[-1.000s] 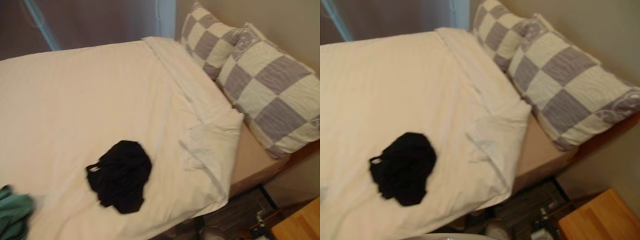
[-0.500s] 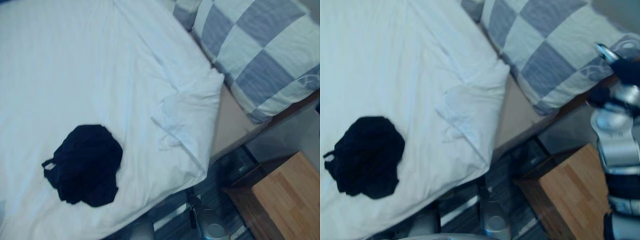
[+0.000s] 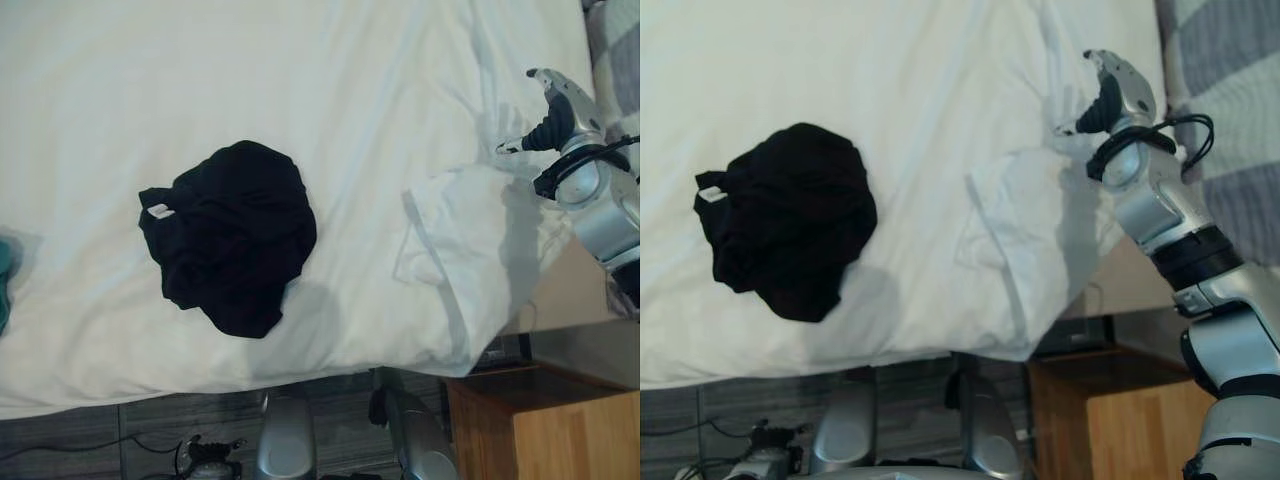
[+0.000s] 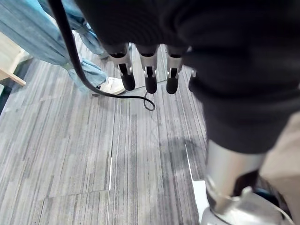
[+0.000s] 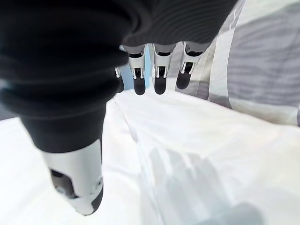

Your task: Tidy up the quilt and then pick up the clothes from the bed and put them into the laundry hamper.

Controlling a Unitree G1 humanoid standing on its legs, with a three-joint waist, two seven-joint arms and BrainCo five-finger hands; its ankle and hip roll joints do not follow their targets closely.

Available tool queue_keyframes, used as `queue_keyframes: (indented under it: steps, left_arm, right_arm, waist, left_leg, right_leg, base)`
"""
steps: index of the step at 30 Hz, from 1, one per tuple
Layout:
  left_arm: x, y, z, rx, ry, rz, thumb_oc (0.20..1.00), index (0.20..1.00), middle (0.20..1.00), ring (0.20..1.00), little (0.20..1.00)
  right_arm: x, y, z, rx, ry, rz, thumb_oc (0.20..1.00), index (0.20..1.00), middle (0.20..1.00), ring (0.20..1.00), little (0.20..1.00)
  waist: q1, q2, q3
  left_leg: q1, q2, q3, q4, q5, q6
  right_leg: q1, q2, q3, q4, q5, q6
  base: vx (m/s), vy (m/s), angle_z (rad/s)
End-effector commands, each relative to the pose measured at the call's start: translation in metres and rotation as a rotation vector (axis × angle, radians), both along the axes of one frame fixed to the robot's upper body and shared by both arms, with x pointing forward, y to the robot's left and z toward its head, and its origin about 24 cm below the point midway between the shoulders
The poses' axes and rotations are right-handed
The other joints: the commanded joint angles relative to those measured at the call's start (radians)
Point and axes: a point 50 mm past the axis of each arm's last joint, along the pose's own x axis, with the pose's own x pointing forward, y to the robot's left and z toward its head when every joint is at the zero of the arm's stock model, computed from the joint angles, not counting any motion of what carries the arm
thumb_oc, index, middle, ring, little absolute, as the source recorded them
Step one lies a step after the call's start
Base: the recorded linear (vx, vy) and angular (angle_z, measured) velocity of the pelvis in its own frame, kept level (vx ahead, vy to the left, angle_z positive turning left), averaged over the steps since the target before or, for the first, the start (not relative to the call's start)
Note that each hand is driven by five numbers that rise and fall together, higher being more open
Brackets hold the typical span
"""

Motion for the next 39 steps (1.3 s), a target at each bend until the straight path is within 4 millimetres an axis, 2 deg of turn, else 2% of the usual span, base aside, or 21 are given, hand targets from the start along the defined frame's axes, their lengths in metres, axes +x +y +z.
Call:
queue_keyframes:
  steps: [1,7,9,12,15,20,23,29,39]
  left_arm:
    - [-0.019,0.017,0.001,0.029,0.064,0.015,1.0,1.0,1.0,1.0,1.0]
    - [-0.013,0.02,0.005,0.052,0.042,-0.022,1.0,1.0,1.0,1.0,1.0]
    - [-0.012,0.018,0.005,0.049,0.029,-0.033,1.0,1.0,1.0,1.0,1.0]
    - [-0.009,0.017,0.006,0.054,0.017,-0.033,1.0,1.0,1.0,1.0,1.0]
    - [-0.005,0.02,0.009,0.074,0.005,-0.018,1.0,1.0,1.0,1.0,1.0]
    - [-0.012,0.025,0.009,0.098,0.017,0.024,1.0,1.0,1.0,1.0,1.0]
    - [-0.017,0.026,0.008,0.107,0.032,0.037,1.0,1.0,1.0,1.0,1.0]
    - [-0.023,0.03,0.009,0.148,0.034,0.058,1.0,1.0,1.0,1.0,1.0]
    - [-0.021,0.03,0.01,0.163,0.04,0.042,1.0,1.0,1.0,1.0,1.0]
  right_arm:
    - [-0.001,-0.027,0.013,-0.094,-0.003,-0.141,1.0,1.0,1.0,1.0,1.0]
    - [-0.005,-0.036,-0.013,-0.077,0.101,-0.16,1.0,1.0,1.0,1.0,1.0]
    - [-0.01,-0.037,-0.015,-0.068,0.101,-0.152,1.0,1.0,1.0,1.0,1.0]
    - [-0.02,-0.039,-0.014,-0.063,0.084,-0.151,1.0,1.0,1.0,1.0,1.0]
    - [-0.039,-0.049,-0.009,-0.045,0.014,-0.173,1.0,1.0,1.0,1.0,1.0]
    - [-0.063,-0.061,0.003,-0.012,-0.049,-0.16,1.0,1.0,1.0,1.0,1.0]
    - [-0.074,-0.062,0.003,-0.003,-0.043,-0.133,1.0,1.0,1.0,1.0,1.0]
    - [-0.089,-0.047,-0.023,0.025,0.047,-0.008,1.0,1.0,1.0,1.0,1.0]
    - [-0.083,-0.012,-0.039,0.009,0.149,0.166,1.0,1.0,1.0,1.0,1.0]
  waist:
    - [0.011,0.02,-0.003]
    - [0.02,0.004,0.012]
    - [0.015,-0.004,0.012]
    - [0.006,-0.022,0.008]
    - [-0.015,-0.062,-0.009]
    - [-0.039,-0.103,-0.039]
    - [-0.052,-0.115,-0.047]
    - [-0.067,-0.143,-0.042]
    - [-0.047,-0.144,-0.006]
  left_leg:
    - [-0.036,-0.004,0.015,-0.04,0.031,0.061]
    - [-0.04,-0.019,0.012,-0.048,0.025,0.073]
    - [-0.036,-0.02,0.013,-0.045,0.02,0.075]
    - [-0.027,-0.019,0.016,-0.043,0.009,0.077]
    - [-0.009,-0.01,0.024,-0.043,-0.006,0.081]
    - [0.006,0.004,0.038,-0.023,-0.026,0.082]
    - [0.013,0.006,0.041,-0.011,-0.037,0.083]
    - [0.019,0.007,0.041,0.015,-0.06,0.089]
    - [0.014,0.004,0.029,0.01,-0.06,0.092]
  right_leg:
    - [0.061,-0.058,0.01,0.053,-0.058,0.091]
    - [0.076,-0.063,0.001,0.035,-0.047,0.106]
    - [0.082,-0.063,0.004,0.031,-0.045,0.108]
    - [0.095,-0.058,0.012,0.022,-0.042,0.112]
    - [0.119,-0.047,0.029,0.005,-0.037,0.12]
    - [0.138,-0.039,0.048,0.003,-0.034,0.128]
    - [0.144,-0.036,0.058,0.004,-0.032,0.129]
    - [0.151,-0.03,0.078,0.008,-0.03,0.13]
    - [0.149,-0.03,0.065,0.006,-0.028,0.125]
  base:
    - [-0.02,0.023,0.13]
    - [-0.01,0.022,0.16]
    - [-0.02,0.05,0.03]
    - [0.01,0.028,-0.05]
    - [0.01,-0.033,-0.2]
    - [0.03,-0.031,-0.19]
    - [0.03,-0.006,-0.1]
    - [0.02,-0.03,-0.09]
    - [0.01,-0.012,0.03]
